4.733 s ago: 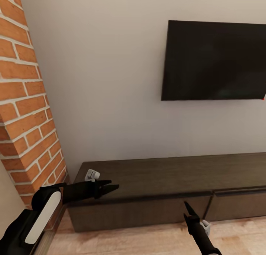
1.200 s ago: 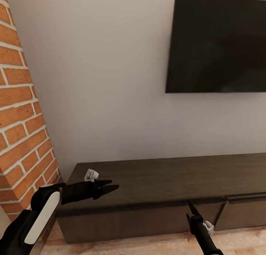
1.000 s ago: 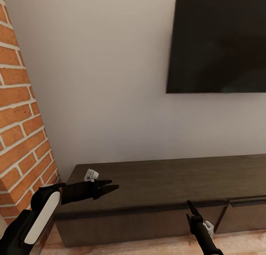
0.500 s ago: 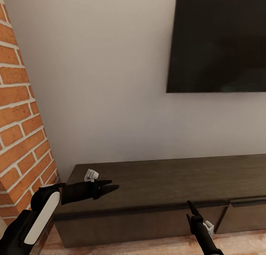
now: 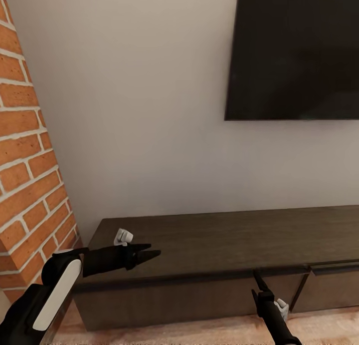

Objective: Place each of the two pumpkins and all three candles from the living room inside a cabinet in the living room (use any cabinet), then make sure every cabinet is closed, and position the cauldron so it is next to a table in the living room.

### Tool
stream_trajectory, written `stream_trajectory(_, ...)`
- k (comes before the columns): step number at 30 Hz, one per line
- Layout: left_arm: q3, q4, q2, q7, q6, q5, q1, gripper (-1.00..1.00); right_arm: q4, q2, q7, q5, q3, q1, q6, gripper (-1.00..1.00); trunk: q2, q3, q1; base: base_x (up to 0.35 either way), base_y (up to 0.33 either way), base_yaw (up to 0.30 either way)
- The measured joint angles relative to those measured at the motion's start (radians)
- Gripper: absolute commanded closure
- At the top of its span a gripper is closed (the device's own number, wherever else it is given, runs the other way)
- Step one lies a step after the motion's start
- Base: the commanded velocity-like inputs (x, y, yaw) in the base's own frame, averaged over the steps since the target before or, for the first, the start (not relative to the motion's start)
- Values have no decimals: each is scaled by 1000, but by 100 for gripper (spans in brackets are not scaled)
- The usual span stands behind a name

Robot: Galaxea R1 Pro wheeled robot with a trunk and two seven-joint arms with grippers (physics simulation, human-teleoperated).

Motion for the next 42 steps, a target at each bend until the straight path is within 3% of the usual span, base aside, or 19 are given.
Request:
stream_trajectory(3, 0, 0, 0, 0, 0, 0, 0, -100, 0, 0, 0, 0, 0, 0, 0, -100, -20, -9, 11, 0, 0, 0)
stream_trajectory(15, 0, 0, 0, 0, 0, 0, 0, -100, 0, 1, -1, 0, 0, 0, 0, -100, -23, -48, 16, 0, 0, 0)
stream_trajectory(42, 0, 0, 1, -36, -1, 0, 0, -100, 0, 1, -1, 0, 0, 0, 1, -100, -23, -48, 16, 57, 0, 0)
